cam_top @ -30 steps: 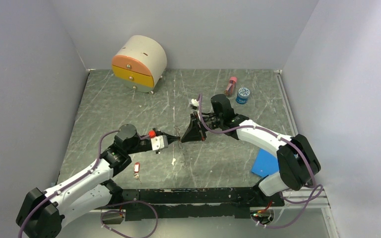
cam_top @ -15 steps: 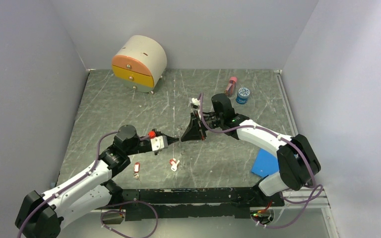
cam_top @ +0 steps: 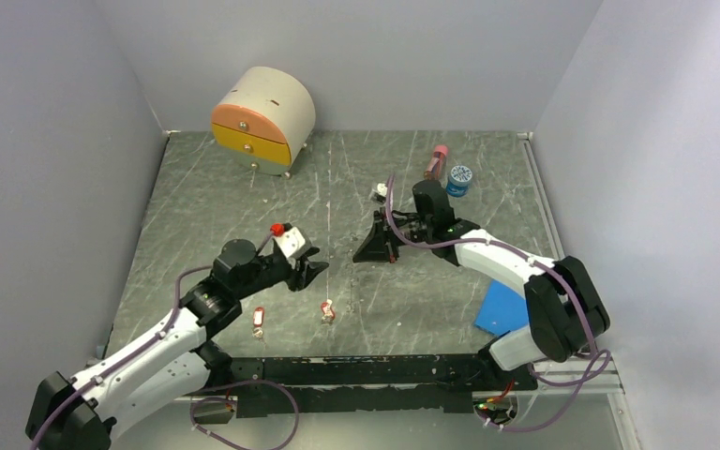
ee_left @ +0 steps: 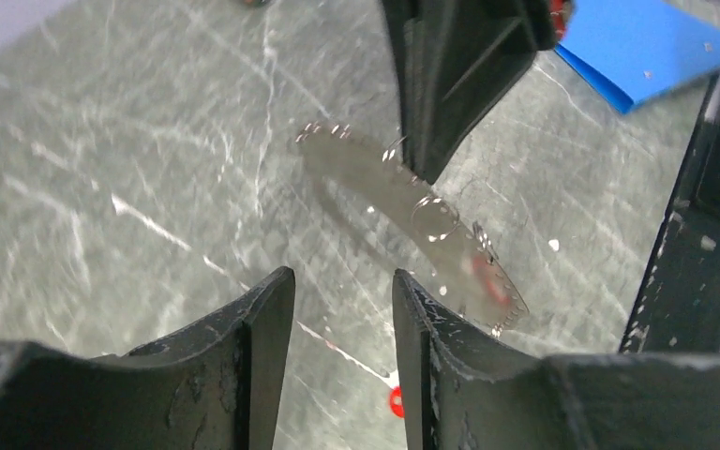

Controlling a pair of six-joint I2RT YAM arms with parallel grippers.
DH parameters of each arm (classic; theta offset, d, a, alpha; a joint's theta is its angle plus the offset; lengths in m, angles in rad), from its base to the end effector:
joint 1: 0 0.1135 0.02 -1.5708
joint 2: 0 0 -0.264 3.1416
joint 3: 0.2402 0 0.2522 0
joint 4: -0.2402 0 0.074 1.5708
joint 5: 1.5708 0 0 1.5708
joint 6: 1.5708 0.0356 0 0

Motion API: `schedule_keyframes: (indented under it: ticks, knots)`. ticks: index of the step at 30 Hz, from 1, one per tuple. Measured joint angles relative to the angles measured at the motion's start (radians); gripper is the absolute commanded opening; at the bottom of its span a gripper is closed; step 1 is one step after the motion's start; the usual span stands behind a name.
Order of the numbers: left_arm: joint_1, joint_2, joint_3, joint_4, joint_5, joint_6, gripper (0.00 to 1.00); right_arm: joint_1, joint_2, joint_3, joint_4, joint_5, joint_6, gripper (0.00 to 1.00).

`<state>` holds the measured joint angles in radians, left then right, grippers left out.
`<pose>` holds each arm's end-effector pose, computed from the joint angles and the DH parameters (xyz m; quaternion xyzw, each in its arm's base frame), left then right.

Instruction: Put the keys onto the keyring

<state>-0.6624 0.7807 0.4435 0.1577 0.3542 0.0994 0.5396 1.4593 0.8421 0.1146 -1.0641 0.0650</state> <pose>0.1415 -0.1261 0.2557 0.3857 0.6595 -0.3052 0.5685 0.2458 0.1835 0.2390 -0.4254 0.6603 0.5475 0.2888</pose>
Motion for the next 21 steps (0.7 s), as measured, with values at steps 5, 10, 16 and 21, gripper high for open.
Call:
schedule_keyframes:
  ticks: [5, 10, 16, 21]
  knots:
    - [0.0, -0.006, 0.0, -0.083, -0.117, -0.207, 0.47, -0.039, -0.029, -0.03, -0.002, 0.048, 0.01, 0.0]
    - [-0.002, 0.103, 0.0, -0.158, -0.124, -0.375, 0.46, -0.057, -0.046, -0.036, -0.018, 0.087, 0.008, 0.0]
    - [-0.059, 0.232, 0.002, -0.222, -0.116, -0.468, 0.44, -0.062, -0.057, -0.037, -0.041, 0.114, 0.007, 0.0]
    - [-0.103, 0.385, 0.073, -0.328, -0.121, -0.489, 0.41, -0.063, -0.057, -0.039, -0.054, 0.121, 0.007, 0.0]
